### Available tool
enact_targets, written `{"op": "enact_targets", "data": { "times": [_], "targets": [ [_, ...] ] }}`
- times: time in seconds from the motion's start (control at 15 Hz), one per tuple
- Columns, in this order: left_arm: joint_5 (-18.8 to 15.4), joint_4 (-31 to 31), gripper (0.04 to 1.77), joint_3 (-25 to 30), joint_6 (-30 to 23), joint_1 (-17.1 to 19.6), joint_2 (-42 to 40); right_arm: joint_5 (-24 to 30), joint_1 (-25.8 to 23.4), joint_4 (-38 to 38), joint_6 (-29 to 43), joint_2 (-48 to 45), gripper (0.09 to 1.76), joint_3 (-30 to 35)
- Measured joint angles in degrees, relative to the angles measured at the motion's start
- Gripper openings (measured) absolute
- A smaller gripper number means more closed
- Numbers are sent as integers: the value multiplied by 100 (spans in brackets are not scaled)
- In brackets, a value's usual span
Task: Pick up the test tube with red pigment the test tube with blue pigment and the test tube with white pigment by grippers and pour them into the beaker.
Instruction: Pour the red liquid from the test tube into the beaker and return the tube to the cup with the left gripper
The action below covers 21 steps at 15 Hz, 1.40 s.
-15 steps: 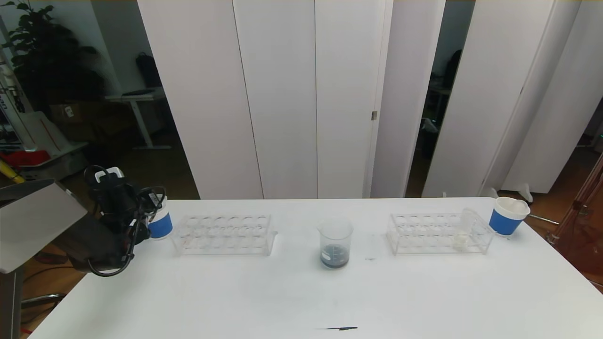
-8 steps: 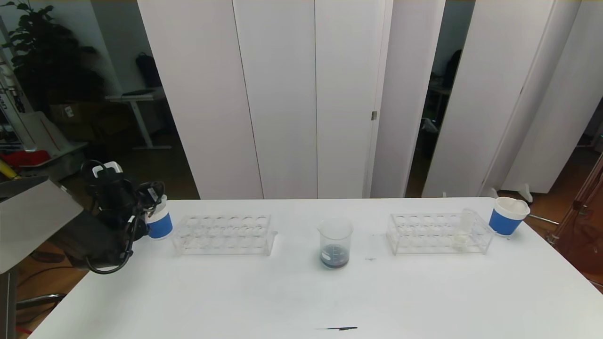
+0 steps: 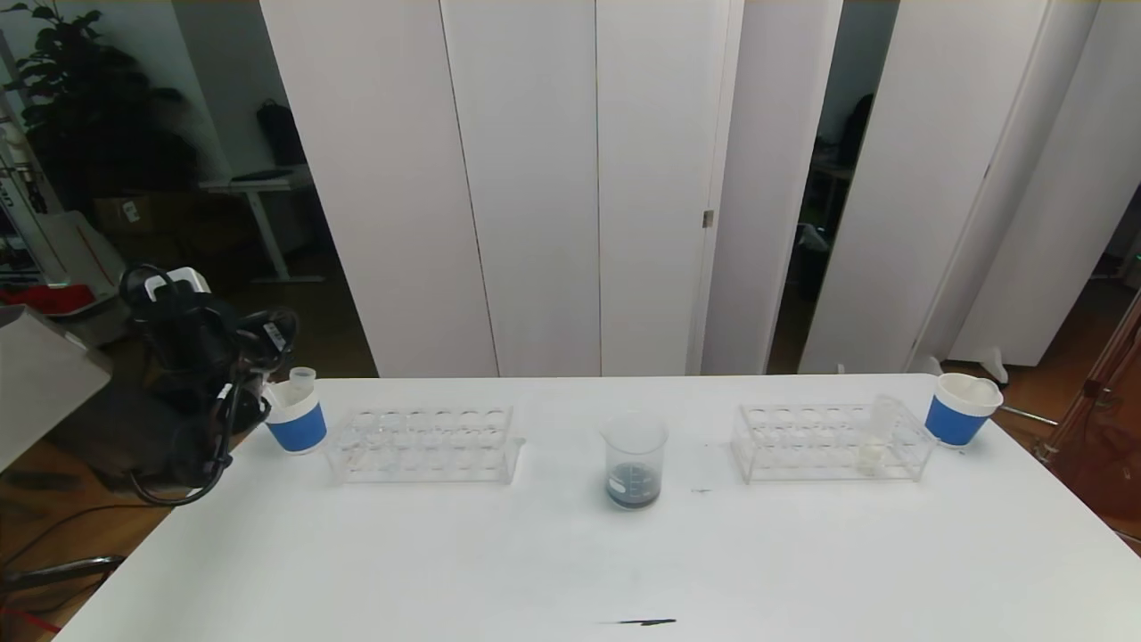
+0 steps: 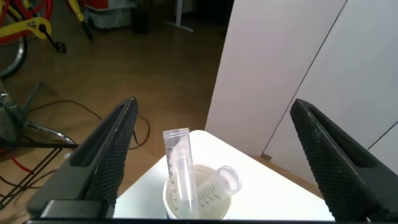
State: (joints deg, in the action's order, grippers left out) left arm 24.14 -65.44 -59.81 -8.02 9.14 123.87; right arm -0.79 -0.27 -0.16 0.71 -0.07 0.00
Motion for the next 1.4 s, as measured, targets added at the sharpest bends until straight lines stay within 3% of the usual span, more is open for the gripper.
{"op": "enact_targets", "data": {
  "times": [0.53, 0.93, 1.4],
  "targets": [
    [26, 1456, 175, 658, 163, -523, -2417, 2, 0, 0, -2, 0, 175, 0],
    [-63, 4202, 175, 1345, 653, -1015, -4813, 2, 0, 0, 0, 0, 175, 0],
    [-419, 5859, 175, 2466, 848, -1291, -7475, 0, 0, 0, 0, 0, 175, 0]
  ]
}}
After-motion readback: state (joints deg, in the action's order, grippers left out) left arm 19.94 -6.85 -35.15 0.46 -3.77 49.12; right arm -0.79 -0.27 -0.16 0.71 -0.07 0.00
